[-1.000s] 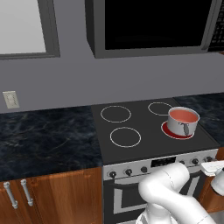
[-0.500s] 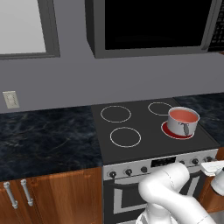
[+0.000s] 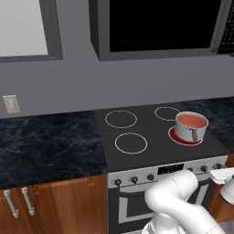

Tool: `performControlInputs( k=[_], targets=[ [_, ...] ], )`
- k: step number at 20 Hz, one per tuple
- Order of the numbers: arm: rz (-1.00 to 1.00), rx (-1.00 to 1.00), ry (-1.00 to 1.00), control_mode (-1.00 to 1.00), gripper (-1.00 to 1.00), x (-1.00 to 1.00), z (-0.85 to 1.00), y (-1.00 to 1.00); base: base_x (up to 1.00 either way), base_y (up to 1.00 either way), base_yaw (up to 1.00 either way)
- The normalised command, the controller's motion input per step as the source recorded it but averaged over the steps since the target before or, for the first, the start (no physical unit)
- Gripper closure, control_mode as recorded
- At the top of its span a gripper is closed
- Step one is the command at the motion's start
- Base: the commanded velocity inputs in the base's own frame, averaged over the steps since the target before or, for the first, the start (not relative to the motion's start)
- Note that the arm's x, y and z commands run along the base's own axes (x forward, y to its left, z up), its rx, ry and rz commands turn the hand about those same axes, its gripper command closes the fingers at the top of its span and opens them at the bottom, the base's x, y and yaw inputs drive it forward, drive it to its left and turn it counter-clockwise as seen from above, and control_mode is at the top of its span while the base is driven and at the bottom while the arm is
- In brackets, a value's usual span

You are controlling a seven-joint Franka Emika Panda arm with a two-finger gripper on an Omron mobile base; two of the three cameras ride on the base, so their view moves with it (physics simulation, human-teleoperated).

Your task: Wait until the marinara sauce is simmered to a deep red color and then turn off the stove.

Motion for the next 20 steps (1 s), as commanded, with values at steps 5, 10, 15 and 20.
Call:
performControlInputs(
  k=[5, 10, 15, 20],
  targets=[
    [0.00, 0.00, 0.00, -1.00, 1.00, 0.00, 0.00, 0.00, 0.00, 0.00, 0.00],
    [0.00, 0.00, 0.00, -1.00, 1.00, 0.00, 0.00, 0.00, 0.00, 0.00, 0.00],
    [0.00, 0.00, 0.00, -1.00, 1.00, 0.00, 0.00, 0.00, 0.00, 0.00, 0.00],
    [0.00, 0.00, 0.00, -1.00, 1.00, 0.00, 0.00, 0.00, 0.00, 0.00, 0.00]
  ],
)
